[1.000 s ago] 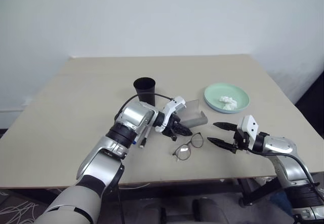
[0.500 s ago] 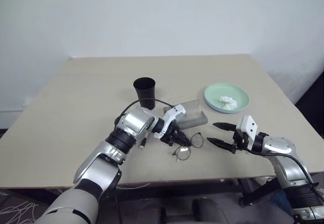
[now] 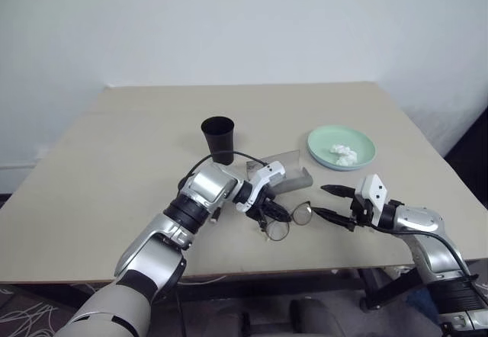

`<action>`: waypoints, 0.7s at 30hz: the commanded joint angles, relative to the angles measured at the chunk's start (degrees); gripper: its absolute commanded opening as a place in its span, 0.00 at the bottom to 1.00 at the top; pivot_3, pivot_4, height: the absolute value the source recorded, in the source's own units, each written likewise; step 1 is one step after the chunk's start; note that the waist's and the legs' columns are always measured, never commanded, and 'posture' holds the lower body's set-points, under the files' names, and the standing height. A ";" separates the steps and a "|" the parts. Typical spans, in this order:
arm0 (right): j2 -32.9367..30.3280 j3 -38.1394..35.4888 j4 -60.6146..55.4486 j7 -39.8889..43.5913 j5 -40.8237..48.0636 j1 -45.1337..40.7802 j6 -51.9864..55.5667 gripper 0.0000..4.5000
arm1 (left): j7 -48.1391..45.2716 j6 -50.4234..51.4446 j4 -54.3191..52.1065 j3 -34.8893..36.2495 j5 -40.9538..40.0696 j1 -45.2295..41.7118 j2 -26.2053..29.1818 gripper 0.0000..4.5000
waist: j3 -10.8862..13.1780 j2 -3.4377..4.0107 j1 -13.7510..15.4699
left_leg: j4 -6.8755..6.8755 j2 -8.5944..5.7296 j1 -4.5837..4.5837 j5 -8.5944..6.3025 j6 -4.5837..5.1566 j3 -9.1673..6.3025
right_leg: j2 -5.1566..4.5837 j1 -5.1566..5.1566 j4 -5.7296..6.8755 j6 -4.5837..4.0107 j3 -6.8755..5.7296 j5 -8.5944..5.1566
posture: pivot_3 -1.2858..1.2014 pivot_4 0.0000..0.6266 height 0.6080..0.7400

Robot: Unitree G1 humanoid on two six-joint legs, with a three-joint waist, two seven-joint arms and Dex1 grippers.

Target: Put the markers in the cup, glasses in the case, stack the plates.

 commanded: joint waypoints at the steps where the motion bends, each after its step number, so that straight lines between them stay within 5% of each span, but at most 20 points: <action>1: -0.05 -0.55 -0.71 -0.62 0.08 -1.03 -1.25 0.72 | -0.08 -0.37 -1.52 -0.29 0.56 -0.37 0.68 0.01 | 0.00 0.00 0.00 | 0.00 0.00 0.01 0.00 0.00 0.00 | 0.00 0.00 0.01 0.00 0.00 0.00 | 0.52 0.00 0.94; 12: -0.33 -0.44 -0.20 -0.38 0.11 -1.33 -1.33 0.72 | 1.72 -4.26 3.96 9.08 -1.35 -10.52 -0.95 0.01 | 0.05 -0.07 0.06 | 0.02 -0.01 -0.03 0.00 0.00 -0.02 | 0.00 0.00 -0.01 0.00 0.00 0.00 | 0.52 0.00 0.94; 21: -0.33 0.06 1.07 0.03 0.05 -2.65 -1.69 0.72 | 2.15 -26.76 21.79 6.63 9.06 -21.49 -0.96 0.01 | 0.05 -0.09 -0.06 | -0.03 -0.03 -0.02 -0.01 0.01 -0.01 | 0.02 -0.02 -0.02 0.02 -0.01 -0.01 | 0.52 0.00 0.94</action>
